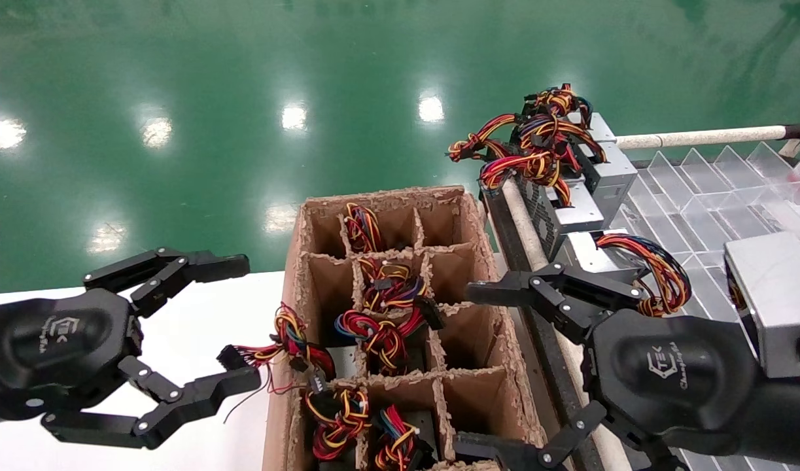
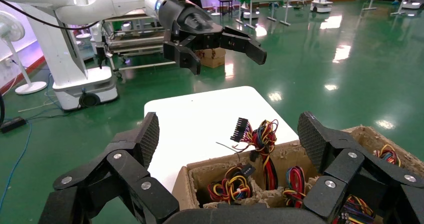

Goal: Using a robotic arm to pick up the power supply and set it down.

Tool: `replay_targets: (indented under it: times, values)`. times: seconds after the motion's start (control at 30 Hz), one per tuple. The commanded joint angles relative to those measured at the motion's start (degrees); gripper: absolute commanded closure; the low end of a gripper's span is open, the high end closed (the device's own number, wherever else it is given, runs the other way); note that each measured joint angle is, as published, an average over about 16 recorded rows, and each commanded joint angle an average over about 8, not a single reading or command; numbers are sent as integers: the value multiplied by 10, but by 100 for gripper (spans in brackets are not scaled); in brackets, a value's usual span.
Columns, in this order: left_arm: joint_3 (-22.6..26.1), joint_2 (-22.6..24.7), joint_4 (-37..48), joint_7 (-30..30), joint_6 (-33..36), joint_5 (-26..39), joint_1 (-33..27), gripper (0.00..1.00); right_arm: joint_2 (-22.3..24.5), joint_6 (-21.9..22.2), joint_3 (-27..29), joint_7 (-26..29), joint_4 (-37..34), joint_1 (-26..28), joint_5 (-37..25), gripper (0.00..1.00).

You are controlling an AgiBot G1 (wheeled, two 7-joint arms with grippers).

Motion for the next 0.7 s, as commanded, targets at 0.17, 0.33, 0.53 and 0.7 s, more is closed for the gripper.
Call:
replay_targets:
  times: [0.17, 0.33, 0.53, 0.7]
  values:
    - [0, 0, 0, 0, 0, 0, 0, 100, 0, 0, 0, 0, 0, 0, 0, 0]
    - [0, 0, 0, 0, 0, 0, 0, 100, 0, 0, 0, 0, 0, 0, 0, 0]
    - [0, 0, 0, 0, 0, 0, 0, 100, -6, 9, -13, -6, -8, 12, -38, 0]
    - [0, 0, 0, 0, 0, 0, 0, 100, -38, 9, -44, -14, -48, 53, -100, 0]
